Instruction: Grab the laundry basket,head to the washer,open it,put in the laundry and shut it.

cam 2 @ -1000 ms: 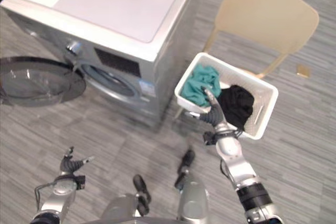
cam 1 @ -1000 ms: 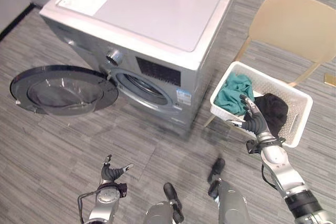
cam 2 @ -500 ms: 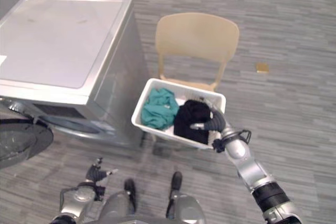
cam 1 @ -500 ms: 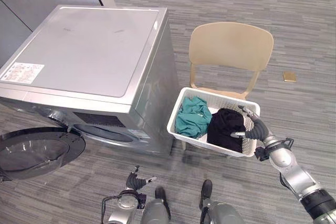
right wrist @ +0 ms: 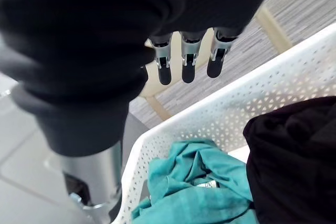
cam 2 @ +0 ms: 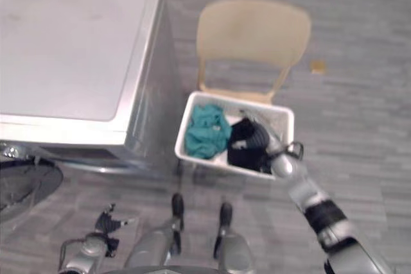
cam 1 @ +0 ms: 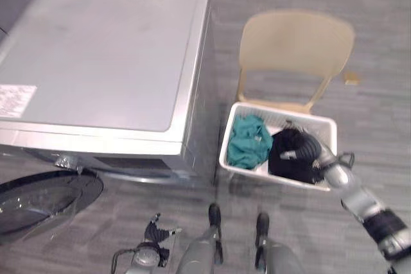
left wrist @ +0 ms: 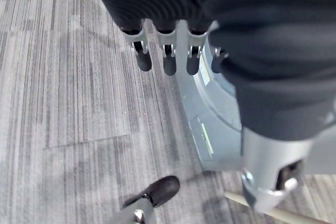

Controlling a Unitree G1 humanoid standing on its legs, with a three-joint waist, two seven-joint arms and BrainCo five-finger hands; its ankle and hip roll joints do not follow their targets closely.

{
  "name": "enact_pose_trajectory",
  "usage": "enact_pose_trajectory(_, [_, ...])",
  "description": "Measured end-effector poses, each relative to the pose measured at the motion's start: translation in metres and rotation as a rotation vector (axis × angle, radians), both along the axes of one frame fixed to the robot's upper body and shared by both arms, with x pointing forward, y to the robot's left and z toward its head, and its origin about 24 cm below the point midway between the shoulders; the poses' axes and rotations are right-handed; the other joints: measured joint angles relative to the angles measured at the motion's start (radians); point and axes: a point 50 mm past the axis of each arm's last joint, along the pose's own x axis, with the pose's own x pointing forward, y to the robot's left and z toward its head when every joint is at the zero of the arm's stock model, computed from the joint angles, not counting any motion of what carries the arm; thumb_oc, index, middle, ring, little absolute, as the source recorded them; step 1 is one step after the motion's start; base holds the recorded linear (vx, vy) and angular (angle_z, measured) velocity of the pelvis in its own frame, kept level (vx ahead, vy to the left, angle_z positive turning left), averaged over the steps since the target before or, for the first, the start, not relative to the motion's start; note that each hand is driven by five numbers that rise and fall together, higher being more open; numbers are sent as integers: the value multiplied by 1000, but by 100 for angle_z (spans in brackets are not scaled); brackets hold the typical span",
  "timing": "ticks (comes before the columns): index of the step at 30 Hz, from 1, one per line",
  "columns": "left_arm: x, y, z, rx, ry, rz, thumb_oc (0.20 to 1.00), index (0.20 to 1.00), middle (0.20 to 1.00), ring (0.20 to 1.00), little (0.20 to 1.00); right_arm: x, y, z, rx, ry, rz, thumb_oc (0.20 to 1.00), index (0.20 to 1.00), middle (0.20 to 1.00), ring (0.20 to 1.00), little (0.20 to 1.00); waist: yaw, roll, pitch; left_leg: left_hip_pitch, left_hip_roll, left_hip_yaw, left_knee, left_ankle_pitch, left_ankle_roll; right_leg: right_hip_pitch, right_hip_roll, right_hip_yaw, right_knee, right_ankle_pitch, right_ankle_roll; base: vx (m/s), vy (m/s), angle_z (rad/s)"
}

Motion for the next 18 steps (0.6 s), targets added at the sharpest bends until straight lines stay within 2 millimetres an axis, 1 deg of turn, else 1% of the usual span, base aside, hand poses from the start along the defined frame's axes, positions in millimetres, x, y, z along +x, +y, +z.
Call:
enact_pose_trajectory(1, [4,0,2,0,-13,0,1000,1000,1000,1000,1000,3,0,4,-18,-13,0,1000,1000,1000,1000,1000,12,1,11,-6,-1,5,-1,3,1,-6,-2,1,-1,3,4,-24,51,-10])
enact_pose_trajectory(2, [7,1,5,10,-29,-3,1000,1000,1000,1000,1000,9,6,7,-59,-28,15,1000,1000,1000,1000,1000,29,-2,24,-14,-2,11,-1,6,6,-19,-8,5,2,4,6,-36,67,-5])
enact_pose_trajectory(3, [13,2,9,17,-52,-9,1000,1000,1000,1000,1000,17,12,16,-93,-48,31,1000,1000,1000,1000,1000,40,-5,53,-18,-3,10,-2,6,6,-23,-9,5,6,4,6,-29,54,-4])
enact_pose_trajectory(4, [17,2,11,19,-64,-5,1000,1000,1000,1000,1000,19,12,20,-107,-67,28,1000,1000,1000,1000,1000,57,-6,64,-24,-2,9,-2,6,6,-30,-9,5,7,4,6,-31,69,4])
enact_pose_trajectory(5, [17,3,11,21,-68,-2,1000,1000,1000,1000,1000,21,13,22,-113,-73,30,1000,1000,1000,1000,1000,62,-6,66,-35,-2,7,-1,6,6,-38,-9,3,7,4,6,-11,35,7])
enact_pose_trajectory(7, [21,2,13,25,-79,-7,1000,1000,1000,1000,1000,32,16,28,-157,-87,10,1000,1000,1000,1000,1000,67,-6,84,-63,-1,-5,0,13,15,-60,-5,-4,6,6,3,1,40,15])
enact_pose_trajectory(9, [25,0,16,23,-99,-11,1000,1000,1000,1000,1000,37,13,29,-191,-96,-21,1000,1000,1000,1000,1000,81,-5,100,-72,0,-17,-1,25,31,-64,-4,-17,7,8,0,4,29,16])
enact_pose_trajectory(10, [28,-2,19,18,-118,-18,1000,1000,1000,1000,1000,39,9,28,-209,-91,-43,1000,1000,1000,1000,1000,86,-5,101,-83,1,-22,-1,26,33,-70,-2,-24,7,8,0,3,10,15])
enact_pose_trajectory(12, [31,-4,22,3,-147,-19,1000,1000,1000,1000,1000,43,6,29,-218,-98,-75,1000,1000,1000,1000,1000,100,-6,112,-86,1,-31,-1,27,33,-71,-1,-32,6,8,0,3,-2,15])
enact_pose_trajectory(13, [35,-7,25,-4,-170,-23,1000,1000,1000,1000,1000,48,-1,27,-234,-83,-127,1000,1000,1000,1000,1000,109,-4,116,-97,1,-47,0,27,33,-72,1,-46,1,7,-2,-3,-21,20])
enact_pose_trajectory(14, [36,-7,26,-2,-180,-24,1000,1000,1000,1000,1000,49,-2,28,-234,-85,-143,1000,1000,1000,1000,1000,111,-6,118,-103,2,-51,0,27,33,-75,2,-54,0,6,-3,-2,-27,32])
enact_pose_trajectory(15, [39,-8,28,-1,-189,-28,1000,1000,1000,1000,1000,53,-4,28,-249,-84,-168,1000,1000,1000,1000,1000,111,-6,122,-113,2,-72,2,29,31,-75,6,-66,-4,5,-4,-3,-35,30])
enact_pose_trajectory(18, [45,-11,31,4,-209,-38,1000,1000,1000,1000,1000,57,-10,30,-273,-76,-204,1000,1000,1000,1000,1000,129,-4,129,-138,3,-93,2,35,30,-87,9,-84,-11,2,-5,0,-25,21])
